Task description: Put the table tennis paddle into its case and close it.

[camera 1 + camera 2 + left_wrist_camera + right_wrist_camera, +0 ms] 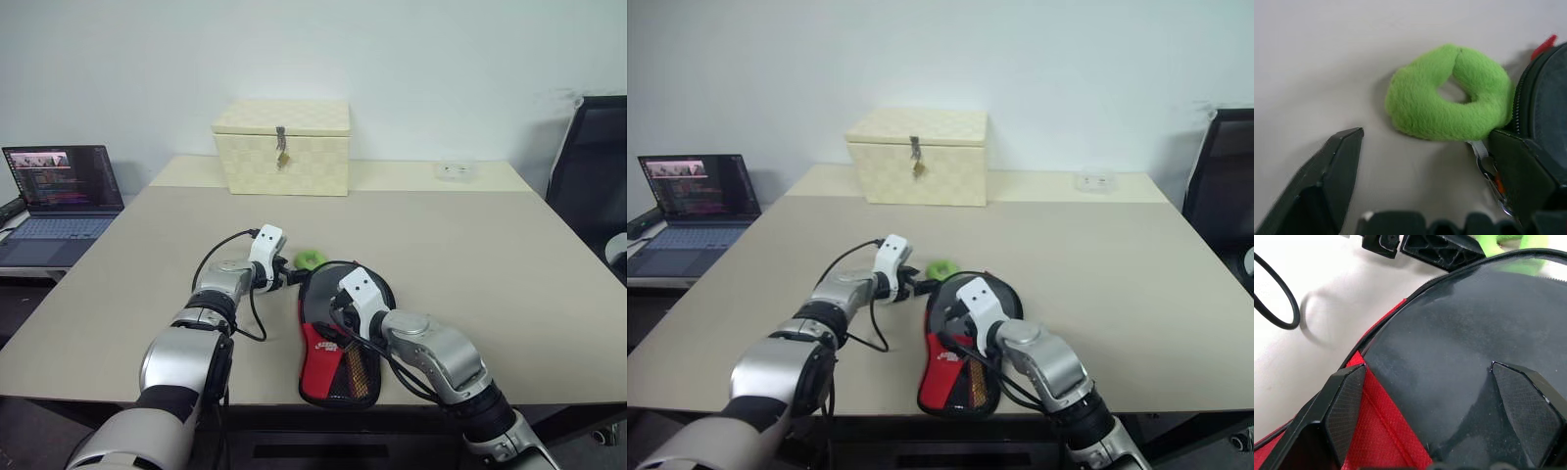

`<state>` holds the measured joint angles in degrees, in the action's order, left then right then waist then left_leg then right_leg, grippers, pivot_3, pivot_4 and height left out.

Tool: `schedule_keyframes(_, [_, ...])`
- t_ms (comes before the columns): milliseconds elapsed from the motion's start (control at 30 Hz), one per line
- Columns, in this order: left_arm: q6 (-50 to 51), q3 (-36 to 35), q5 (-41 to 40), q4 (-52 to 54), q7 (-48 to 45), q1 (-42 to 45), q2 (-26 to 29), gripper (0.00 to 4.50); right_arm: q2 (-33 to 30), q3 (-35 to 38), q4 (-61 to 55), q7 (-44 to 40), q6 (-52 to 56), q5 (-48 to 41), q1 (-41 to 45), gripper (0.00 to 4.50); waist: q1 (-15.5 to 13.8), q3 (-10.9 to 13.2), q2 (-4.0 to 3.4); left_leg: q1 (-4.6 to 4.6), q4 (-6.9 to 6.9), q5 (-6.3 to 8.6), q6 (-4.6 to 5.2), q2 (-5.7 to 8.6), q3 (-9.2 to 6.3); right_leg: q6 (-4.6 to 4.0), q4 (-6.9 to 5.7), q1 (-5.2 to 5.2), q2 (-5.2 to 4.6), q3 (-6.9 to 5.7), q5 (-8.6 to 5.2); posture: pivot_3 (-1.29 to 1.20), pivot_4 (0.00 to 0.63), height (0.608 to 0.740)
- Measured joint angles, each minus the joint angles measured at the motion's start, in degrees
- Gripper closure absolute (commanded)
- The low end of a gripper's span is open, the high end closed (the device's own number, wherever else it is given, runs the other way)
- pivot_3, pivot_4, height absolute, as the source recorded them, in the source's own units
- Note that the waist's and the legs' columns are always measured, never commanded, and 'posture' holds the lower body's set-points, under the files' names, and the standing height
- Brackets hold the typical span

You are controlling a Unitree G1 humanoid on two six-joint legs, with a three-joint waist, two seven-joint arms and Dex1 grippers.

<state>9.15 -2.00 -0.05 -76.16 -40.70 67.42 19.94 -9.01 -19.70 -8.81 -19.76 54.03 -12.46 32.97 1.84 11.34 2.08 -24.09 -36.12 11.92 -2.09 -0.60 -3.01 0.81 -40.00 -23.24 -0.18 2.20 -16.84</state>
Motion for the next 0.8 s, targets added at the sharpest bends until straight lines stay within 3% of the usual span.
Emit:
schedule_keyframes(300, [-0.88, -1.64, 0.77, -0.37, 3.01, 0.06, -2.79, 4.46, -0.88, 0.11, -2.45, 0.04, 2.13, 0.06, -0.98, 0.00, 0.00, -0.01, 0.01, 0.02, -0.04, -0.01, -0.01, 0.01, -0.01, 0.00, -0.05, 0.02, 0.00, -0.01, 0.00, 0.00, 0.150, 0.740])
schedule_keyframes(567, [-0.87, -3.00, 0.98, -0.59, 4.05, 0.06, -3.27, 4.49, -0.92, 0.11, -2.08, 0.13, 1.92, 0.78, -0.83, 0.00, 0.00, -0.01, 0.01, 0.03, -0.07, -0.01, -0.01, 0.02, -0.01, 0.01, -0.08, 0.03, 0.00, -0.01, 0.01, 0.00, 0.150, 0.740])
schedule_keyframes(800, [-0.85, -3.27, 1.24, -0.72, 4.51, 0.05, -3.35, 4.49, -1.05, 0.00, 7.19, 0.94, -6.53, 5.05, 2.25, 0.00, 0.03, -0.03, 0.04, 0.12, -0.08, -0.01, -0.01, 0.02, 0.02, 0.01, -0.13, 0.08, 0.01, 0.01, 0.01, 0.00, 0.150, 0.740])
